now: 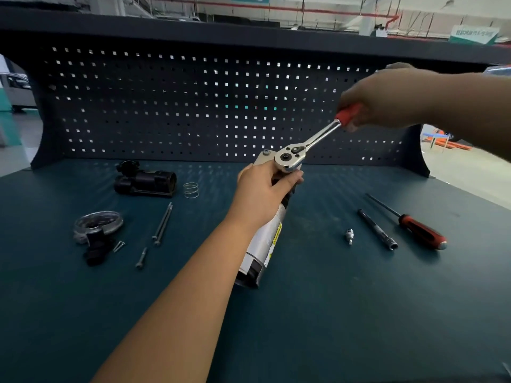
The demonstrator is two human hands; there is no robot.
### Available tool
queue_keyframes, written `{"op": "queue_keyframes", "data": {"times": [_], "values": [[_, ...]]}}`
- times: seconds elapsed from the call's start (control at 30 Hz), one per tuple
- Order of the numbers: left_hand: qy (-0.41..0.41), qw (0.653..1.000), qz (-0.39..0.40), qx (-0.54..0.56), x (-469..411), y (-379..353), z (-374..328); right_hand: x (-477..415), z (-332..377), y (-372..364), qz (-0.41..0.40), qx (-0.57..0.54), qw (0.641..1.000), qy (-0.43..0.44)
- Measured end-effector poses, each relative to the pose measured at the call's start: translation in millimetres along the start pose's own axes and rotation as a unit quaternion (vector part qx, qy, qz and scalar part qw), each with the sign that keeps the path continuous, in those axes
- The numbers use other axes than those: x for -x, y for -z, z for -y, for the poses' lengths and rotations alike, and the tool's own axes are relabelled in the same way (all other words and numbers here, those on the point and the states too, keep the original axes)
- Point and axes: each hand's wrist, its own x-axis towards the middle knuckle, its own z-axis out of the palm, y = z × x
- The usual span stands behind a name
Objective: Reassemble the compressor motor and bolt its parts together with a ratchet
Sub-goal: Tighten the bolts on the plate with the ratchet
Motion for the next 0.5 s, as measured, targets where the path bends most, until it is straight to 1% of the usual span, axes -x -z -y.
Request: {"op": "queue_keyframes", "data": {"times": [0.07, 0.13, 0.23, 0.33, 0.4, 0.5], "values": [[0.009, 1.0, 0.002, 0.006, 0, -1, 0, 1, 0, -4, 0.002, 0.024, 1.0, 0.017], [0.013, 1.0, -0.002, 0.005, 0, -1, 0, 12, 0, -4, 0.027, 0.049, 0.998, 0.018], [0.013, 1.0, -0.005, 0.01, 1, -2, -1, 43, -1, -7, 0.075, 0.017, 0.997, -0.012], [0.009, 1.0, 0.0, 0.023, 2, -1, -1, 82, 12, -16, 0.111, 0.011, 0.994, -0.013], [0.008, 0.999, 0.002, 0.031, 3, 0, -1, 106, 28, -24, 0.107, -0.033, 0.993, -0.03], [0.002, 1.0, 0.003, 0.023, 3, 0, -1, 132, 67, -30, 0.082, -0.166, 0.98, -0.065]]}}
